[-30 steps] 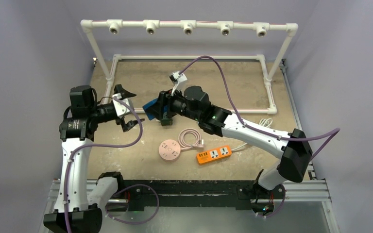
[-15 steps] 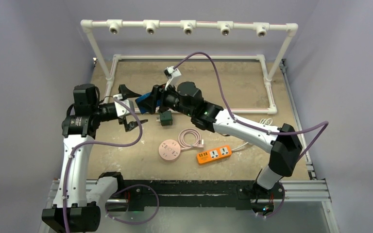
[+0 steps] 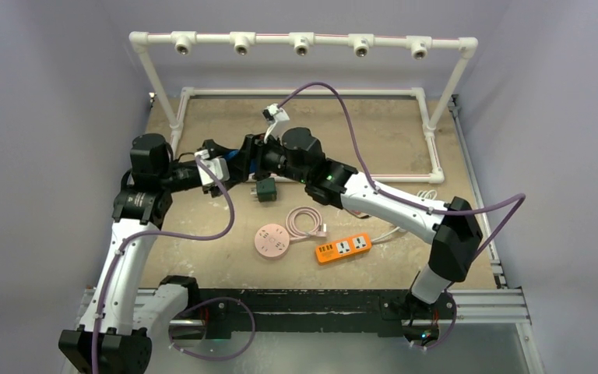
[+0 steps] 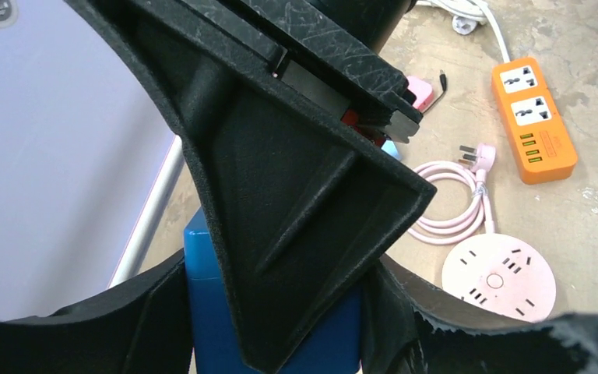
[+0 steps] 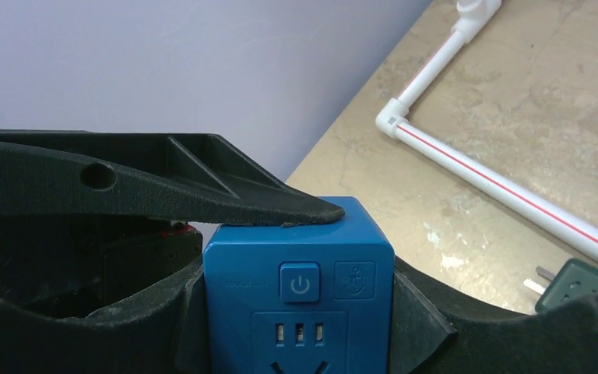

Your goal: Insert the plug

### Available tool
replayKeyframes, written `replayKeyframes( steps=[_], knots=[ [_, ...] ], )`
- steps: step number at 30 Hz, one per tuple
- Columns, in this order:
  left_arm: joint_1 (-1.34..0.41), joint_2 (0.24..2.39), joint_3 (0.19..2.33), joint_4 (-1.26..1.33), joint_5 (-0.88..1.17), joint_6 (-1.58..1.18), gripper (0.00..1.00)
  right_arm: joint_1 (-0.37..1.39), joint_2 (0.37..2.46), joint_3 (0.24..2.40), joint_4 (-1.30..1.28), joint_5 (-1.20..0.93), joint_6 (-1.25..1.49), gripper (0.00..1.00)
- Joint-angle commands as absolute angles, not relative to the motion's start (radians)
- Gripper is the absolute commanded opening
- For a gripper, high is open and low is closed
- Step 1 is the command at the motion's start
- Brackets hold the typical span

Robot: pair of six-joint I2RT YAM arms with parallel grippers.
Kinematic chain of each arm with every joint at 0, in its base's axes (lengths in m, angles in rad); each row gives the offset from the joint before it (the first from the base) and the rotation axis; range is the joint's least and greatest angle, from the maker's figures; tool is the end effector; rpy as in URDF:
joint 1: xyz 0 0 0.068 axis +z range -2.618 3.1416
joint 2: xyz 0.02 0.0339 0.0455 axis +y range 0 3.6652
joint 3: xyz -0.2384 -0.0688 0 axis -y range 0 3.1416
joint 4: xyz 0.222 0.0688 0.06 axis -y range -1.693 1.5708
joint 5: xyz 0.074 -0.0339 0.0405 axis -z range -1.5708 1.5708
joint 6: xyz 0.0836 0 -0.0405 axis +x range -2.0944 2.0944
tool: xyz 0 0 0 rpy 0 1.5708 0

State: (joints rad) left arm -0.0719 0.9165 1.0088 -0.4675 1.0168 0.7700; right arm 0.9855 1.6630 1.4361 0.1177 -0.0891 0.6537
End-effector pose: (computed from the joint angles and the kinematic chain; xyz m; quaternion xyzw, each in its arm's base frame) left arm 0.1946 -0.0853 0.3396 0.5451 0.5471 -0.2100 0.5996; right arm 0.2303 0.3609 0.3423 -0.1522 0.7288 0.5100 0.4309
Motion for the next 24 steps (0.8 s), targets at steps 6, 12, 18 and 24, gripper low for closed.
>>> replayKeyframes(
  steps=[6,12,18,24],
  knots=[
    [-0.072,0.909,1.026,-0.495,0.982,0.842,0.0,0.979,1.575,1.497,-0.08,-0.166,0.645,0.74],
    [-0.072,0.901,1.022,-0.519,0.97,0.883,0.0,0.965,1.575,1.537,-0.146,-0.172,0.638,0.8],
    [-0.081,0.888,1.015,-0.522,0.978,0.9,0.0,0.965,1.616,1.58,-0.145,-0.206,0.648,0.73],
    [-0.09,0.885,1.006,-0.524,0.99,0.899,0.0,0.965,1.666,1.624,-0.139,-0.246,0.656,0.68]
  ],
)
